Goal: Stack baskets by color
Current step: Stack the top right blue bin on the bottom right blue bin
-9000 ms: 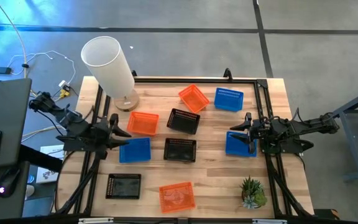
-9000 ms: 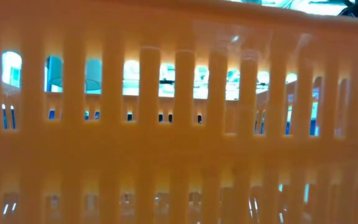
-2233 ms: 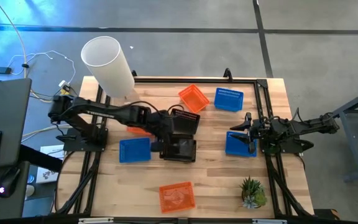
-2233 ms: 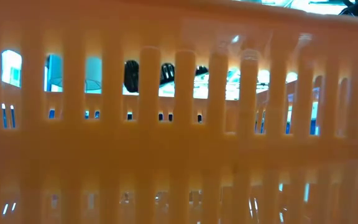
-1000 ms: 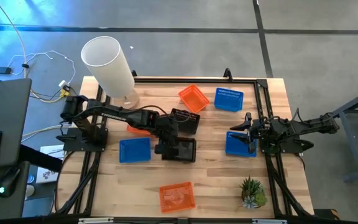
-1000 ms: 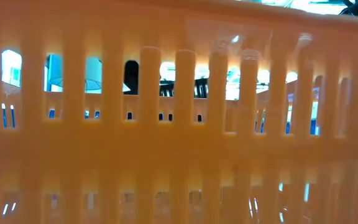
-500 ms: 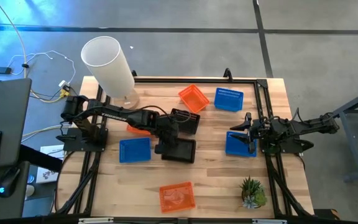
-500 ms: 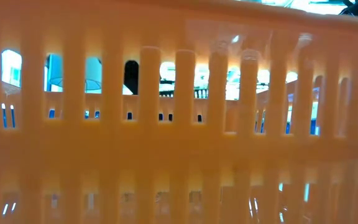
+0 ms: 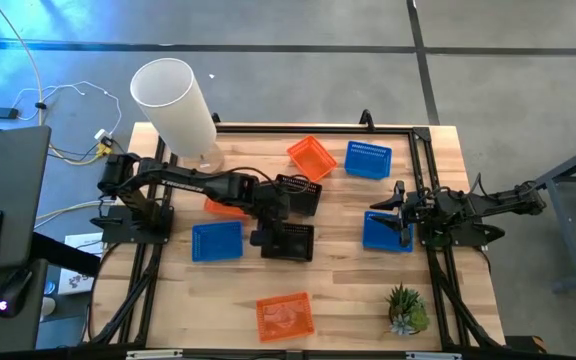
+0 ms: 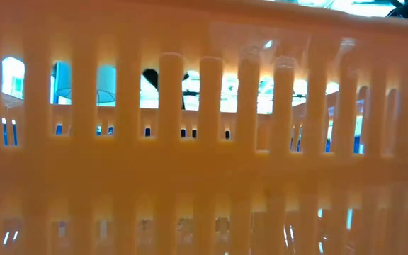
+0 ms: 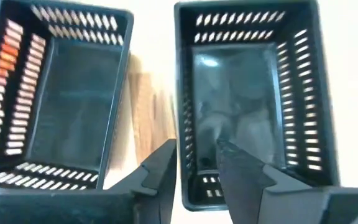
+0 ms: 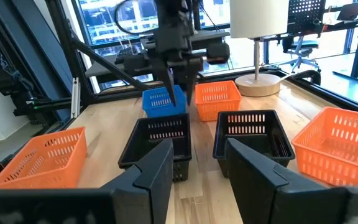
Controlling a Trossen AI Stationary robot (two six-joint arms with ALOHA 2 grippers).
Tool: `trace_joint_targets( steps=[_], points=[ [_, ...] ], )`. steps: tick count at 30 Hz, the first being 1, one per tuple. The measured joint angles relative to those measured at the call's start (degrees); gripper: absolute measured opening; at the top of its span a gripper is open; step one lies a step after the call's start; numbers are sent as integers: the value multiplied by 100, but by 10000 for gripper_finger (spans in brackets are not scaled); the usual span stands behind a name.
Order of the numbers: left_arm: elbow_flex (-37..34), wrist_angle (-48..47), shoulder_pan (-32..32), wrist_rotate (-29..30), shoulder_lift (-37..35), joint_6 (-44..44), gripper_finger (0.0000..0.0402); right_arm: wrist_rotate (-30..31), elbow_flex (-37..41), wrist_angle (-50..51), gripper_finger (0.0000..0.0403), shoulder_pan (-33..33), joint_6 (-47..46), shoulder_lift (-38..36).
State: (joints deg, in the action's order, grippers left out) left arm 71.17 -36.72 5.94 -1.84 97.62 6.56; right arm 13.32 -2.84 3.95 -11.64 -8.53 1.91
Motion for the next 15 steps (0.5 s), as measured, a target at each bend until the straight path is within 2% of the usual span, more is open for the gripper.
trace_joint_targets(
  steps=[6,11,15],
  points=[
    [385,-430,-204,-93,-244,159,104,-1,-1,-1,135,0,2,1],
    [385,-602,-403,-577,-817,101,104,4,1,-2,135,0,1,1],
    [321,-641,-527,-630,-1316,-40,104,4,1,-14,135,0,-1,1]
  ],
)
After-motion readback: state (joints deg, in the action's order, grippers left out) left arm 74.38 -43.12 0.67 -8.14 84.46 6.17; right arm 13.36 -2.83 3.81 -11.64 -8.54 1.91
